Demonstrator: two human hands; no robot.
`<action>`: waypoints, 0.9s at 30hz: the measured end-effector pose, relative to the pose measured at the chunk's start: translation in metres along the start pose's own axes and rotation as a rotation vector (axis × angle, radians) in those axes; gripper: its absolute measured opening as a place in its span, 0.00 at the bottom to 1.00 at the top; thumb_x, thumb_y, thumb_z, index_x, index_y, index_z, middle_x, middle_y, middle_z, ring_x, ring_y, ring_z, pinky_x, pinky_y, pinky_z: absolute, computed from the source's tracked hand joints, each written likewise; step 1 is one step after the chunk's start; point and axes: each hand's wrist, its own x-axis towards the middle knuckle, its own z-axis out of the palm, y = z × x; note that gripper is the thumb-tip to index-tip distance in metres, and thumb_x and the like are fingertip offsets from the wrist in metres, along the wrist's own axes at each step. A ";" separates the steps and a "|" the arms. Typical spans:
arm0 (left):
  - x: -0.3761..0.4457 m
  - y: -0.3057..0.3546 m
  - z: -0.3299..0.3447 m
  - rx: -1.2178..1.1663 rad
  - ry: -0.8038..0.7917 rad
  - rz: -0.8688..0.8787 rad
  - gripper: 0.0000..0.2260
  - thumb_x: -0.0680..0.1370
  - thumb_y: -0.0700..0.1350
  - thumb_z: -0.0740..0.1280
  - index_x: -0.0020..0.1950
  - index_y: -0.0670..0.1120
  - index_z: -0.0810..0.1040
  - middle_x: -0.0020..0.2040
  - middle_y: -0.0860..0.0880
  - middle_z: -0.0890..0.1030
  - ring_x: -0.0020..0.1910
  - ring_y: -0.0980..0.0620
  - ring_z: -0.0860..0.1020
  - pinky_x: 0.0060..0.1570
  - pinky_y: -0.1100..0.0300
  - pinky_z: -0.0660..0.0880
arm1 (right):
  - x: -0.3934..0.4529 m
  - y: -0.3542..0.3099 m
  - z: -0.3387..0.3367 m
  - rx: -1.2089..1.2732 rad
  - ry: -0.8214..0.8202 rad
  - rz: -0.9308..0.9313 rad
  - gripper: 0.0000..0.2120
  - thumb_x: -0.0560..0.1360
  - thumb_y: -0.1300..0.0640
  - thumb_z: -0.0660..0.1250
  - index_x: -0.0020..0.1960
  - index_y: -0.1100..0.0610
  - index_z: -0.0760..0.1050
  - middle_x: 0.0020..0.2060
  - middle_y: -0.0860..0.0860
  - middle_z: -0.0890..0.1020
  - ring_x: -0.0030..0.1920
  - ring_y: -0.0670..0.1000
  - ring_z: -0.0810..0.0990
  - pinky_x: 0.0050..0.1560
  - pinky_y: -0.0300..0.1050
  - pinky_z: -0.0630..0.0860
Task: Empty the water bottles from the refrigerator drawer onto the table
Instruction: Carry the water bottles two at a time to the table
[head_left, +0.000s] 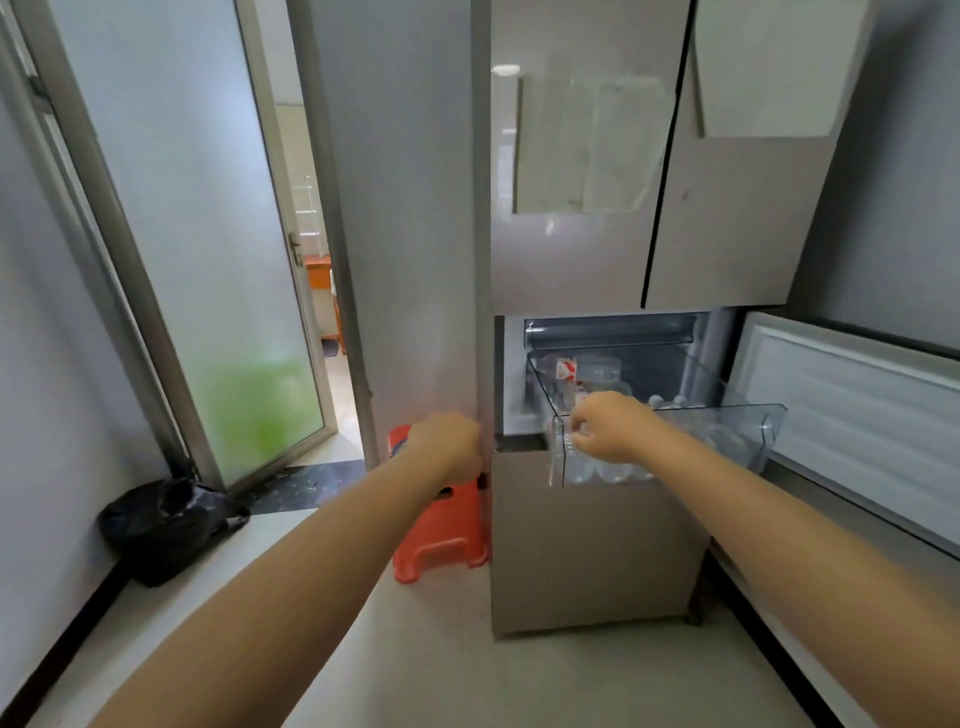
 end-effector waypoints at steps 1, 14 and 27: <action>0.019 0.002 0.002 -0.006 -0.012 0.018 0.13 0.78 0.44 0.57 0.57 0.42 0.78 0.57 0.42 0.79 0.56 0.41 0.77 0.55 0.50 0.77 | 0.014 0.012 0.003 0.006 -0.009 0.018 0.13 0.77 0.58 0.60 0.55 0.62 0.79 0.54 0.57 0.82 0.54 0.55 0.81 0.49 0.40 0.74; 0.267 0.015 -0.003 -0.162 0.044 0.171 0.12 0.79 0.42 0.58 0.55 0.38 0.78 0.54 0.40 0.80 0.53 0.42 0.79 0.57 0.51 0.76 | 0.195 0.159 0.006 0.093 -0.042 0.276 0.14 0.77 0.57 0.60 0.59 0.60 0.77 0.57 0.58 0.80 0.57 0.57 0.78 0.55 0.47 0.74; 0.438 0.119 0.081 -0.113 -0.302 0.084 0.15 0.81 0.38 0.56 0.63 0.35 0.74 0.63 0.38 0.76 0.63 0.42 0.74 0.60 0.55 0.72 | 0.356 0.272 0.074 0.262 -0.336 0.205 0.10 0.77 0.60 0.61 0.48 0.64 0.79 0.46 0.57 0.80 0.51 0.56 0.78 0.47 0.42 0.72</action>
